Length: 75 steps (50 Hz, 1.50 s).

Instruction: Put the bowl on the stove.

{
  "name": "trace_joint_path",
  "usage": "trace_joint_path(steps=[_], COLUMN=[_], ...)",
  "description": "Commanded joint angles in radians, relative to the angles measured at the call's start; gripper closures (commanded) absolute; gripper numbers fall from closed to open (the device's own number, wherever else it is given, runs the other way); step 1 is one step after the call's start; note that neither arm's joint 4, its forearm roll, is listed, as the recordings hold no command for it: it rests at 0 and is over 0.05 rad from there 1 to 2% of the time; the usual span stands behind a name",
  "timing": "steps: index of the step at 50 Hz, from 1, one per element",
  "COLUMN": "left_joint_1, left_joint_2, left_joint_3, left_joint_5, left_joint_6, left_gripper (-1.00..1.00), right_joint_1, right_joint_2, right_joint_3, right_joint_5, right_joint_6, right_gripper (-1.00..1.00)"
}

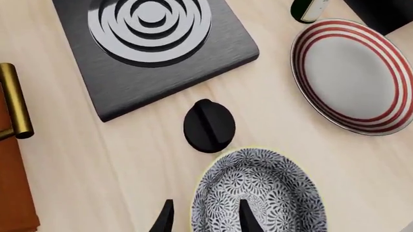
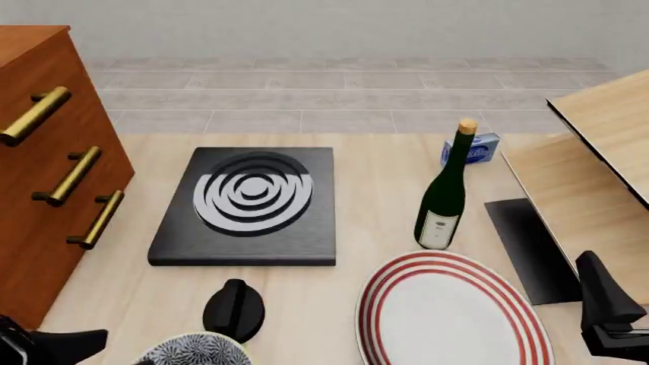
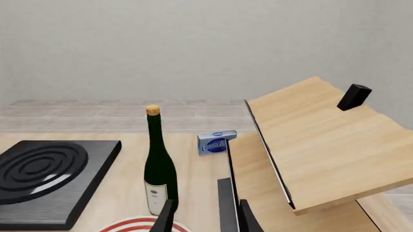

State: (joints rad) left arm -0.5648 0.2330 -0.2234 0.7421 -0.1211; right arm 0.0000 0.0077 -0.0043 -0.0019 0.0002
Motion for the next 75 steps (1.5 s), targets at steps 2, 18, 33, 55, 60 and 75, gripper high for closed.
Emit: trace_joint_path(steps=[2, 18, 33, 55, 60, 75], left_joint_1=[0.019, 0.029, 0.036, 0.041, 0.043, 0.068], left_joint_2=[0.021, 0.043, 0.063, 0.124, 0.14, 0.249], left_joint_3=[0.04, 0.076, 0.106, 0.149, 0.159, 0.204], left_joint_5=[-0.05, -0.091, -0.135, -0.234, -0.257, -0.395], left_joint_6=[0.025, 0.039, 0.054, 0.083, 0.085, 0.108], left_gripper=[-1.0, -1.0, -1.0, -1.0, -1.0, -1.0], right_joint_1=[0.0, 0.0, 0.0, 0.0, 0.0, 0.0], right_joint_2=[0.0, 0.0, 0.0, 0.0, 0.0, 0.0], right_joint_3=[0.0, 0.0, 0.0, 0.0, 0.0, 0.0], right_joint_5=[0.0, 0.0, 0.0, 0.0, 0.0, 0.0], right_joint_6=[0.0, 0.0, 0.0, 0.0, 0.0, 0.0], right_gripper=[-1.0, -1.0, -1.0, -1.0, -1.0, -1.0])
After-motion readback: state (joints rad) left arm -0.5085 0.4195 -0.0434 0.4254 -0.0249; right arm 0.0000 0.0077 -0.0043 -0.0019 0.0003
